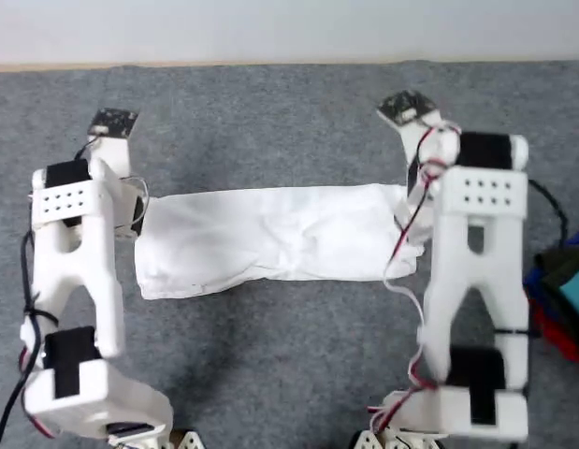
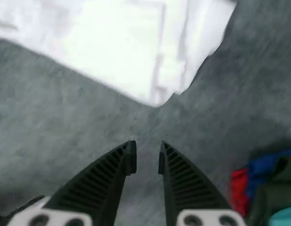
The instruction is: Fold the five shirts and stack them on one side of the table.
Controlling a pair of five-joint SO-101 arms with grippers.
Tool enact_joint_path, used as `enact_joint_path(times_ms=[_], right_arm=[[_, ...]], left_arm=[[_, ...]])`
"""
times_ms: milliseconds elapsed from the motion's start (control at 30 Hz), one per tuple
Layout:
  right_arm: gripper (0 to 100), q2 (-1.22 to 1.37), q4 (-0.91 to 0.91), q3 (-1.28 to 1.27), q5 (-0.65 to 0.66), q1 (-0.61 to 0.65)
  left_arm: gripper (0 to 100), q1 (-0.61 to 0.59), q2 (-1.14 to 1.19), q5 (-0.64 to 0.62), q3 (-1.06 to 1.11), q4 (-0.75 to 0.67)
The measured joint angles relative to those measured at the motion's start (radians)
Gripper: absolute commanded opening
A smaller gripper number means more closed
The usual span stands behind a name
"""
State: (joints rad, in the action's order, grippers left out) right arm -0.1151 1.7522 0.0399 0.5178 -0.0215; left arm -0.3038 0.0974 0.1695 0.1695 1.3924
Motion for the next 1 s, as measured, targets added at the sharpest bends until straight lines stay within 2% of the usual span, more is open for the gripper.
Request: enact_joint_path(times_ms=[133, 300, 600, 800, 1000], right_arm=[[9.3, -0.117, 0.0, -0.118, -0.009, -0.012], [9.3, -0.218, 0.0, -0.221, -0.014, -0.037], [9.3, -0.284, 0.0, -0.261, -0.069, -0.038], [9.3, -0.285, 0.0, -0.261, -0.072, -0.038], [9.3, -0.285, 0.0, -0.261, -0.072, -0.038]], left_arm=[[9, -0.041, 0.051, 0.012, -0.002, -0.002], [13, -0.043, 0.126, 0.029, -0.002, -0.046], [19, -0.055, 0.169, 0.069, -0.002, -0.064], [21, -0.101, 0.169, 0.069, -0.002, -0.123], [21, -0.084, 0.25, 0.068, -0.023, -0.149]])
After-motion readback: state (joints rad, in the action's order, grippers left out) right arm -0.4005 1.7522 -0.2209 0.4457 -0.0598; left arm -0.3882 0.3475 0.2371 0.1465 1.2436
